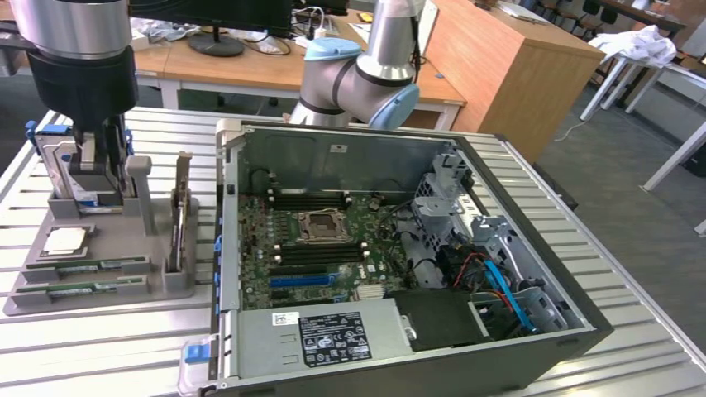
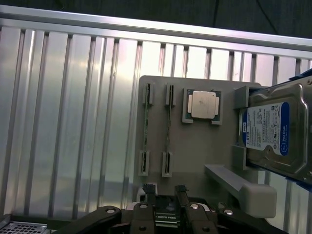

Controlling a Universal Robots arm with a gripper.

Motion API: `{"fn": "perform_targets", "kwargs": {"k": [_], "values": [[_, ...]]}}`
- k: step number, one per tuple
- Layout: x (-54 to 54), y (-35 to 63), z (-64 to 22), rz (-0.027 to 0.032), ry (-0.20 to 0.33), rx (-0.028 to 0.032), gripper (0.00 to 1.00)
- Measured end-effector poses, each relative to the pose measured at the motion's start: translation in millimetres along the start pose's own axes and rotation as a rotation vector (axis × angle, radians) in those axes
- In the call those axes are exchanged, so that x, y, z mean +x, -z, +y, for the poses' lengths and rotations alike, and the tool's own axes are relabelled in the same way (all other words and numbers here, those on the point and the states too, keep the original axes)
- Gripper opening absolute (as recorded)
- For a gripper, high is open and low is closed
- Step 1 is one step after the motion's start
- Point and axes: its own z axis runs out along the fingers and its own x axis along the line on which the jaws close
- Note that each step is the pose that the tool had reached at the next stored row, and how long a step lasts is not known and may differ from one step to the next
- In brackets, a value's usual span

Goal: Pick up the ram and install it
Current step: 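Pick up the ram and move it above insertion slot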

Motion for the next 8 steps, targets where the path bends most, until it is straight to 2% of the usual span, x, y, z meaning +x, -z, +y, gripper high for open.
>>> {"fn": "perform_targets", "kwargs": {"k": [8], "values": [[0.1,-3.1,-0.1,0.0000,0.000,0.0000,0.30]]}}
